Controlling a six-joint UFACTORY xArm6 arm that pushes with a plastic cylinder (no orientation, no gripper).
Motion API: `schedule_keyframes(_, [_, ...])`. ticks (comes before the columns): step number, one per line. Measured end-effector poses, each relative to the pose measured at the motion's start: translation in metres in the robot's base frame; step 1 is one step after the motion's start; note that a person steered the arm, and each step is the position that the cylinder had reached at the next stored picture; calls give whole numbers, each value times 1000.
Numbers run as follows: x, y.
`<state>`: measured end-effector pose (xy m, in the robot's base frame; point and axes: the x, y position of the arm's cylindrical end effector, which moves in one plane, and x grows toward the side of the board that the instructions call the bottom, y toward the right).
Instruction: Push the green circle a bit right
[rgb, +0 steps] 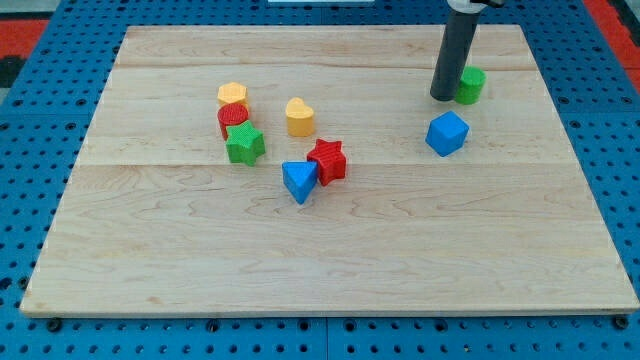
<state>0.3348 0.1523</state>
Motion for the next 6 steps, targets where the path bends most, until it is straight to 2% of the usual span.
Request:
schedule_keyframes(1, [5,-15])
schedule_keyframes(3, [4,-5])
schedule_keyframes(4, [4,54])
schedule_keyframes(5, [10,65])
schedule_keyframes(6, [36,71])
